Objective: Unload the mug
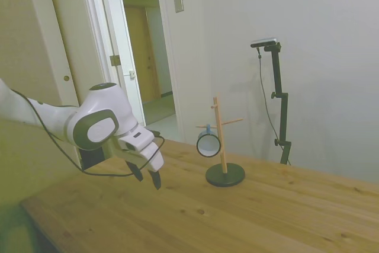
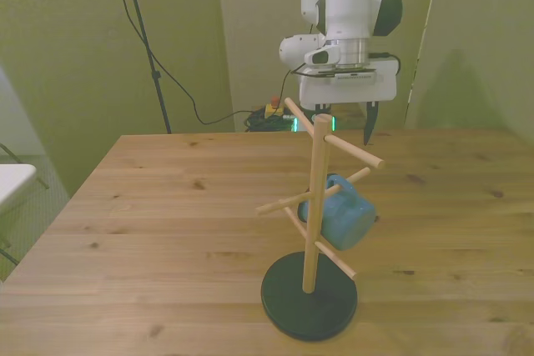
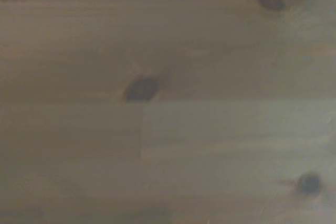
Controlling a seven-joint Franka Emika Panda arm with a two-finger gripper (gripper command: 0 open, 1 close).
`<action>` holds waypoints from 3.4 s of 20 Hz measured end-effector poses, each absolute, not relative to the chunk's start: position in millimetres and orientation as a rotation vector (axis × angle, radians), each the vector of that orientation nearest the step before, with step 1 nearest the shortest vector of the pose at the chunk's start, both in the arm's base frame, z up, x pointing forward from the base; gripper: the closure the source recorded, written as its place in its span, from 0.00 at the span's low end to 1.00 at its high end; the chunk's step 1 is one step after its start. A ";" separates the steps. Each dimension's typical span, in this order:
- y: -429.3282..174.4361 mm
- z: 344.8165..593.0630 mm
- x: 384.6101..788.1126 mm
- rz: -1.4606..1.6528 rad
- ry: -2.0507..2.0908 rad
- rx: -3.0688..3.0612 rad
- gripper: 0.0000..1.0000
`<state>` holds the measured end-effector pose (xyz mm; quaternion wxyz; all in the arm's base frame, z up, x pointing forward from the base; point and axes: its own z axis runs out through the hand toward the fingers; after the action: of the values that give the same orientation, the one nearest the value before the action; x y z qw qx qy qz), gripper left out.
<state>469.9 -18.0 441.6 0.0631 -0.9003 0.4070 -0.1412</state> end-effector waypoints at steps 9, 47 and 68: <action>-56.9 477.6 559.1 -0.621 1.256 -2.636 0.00; -32.2 451.7 647.8 -0.973 1.055 -2.479 1.00; -34.9 448.5 647.9 -0.964 1.005 -2.500 1.00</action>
<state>647.9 -34.9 448.5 0.1397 -0.8650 0.3478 -0.3336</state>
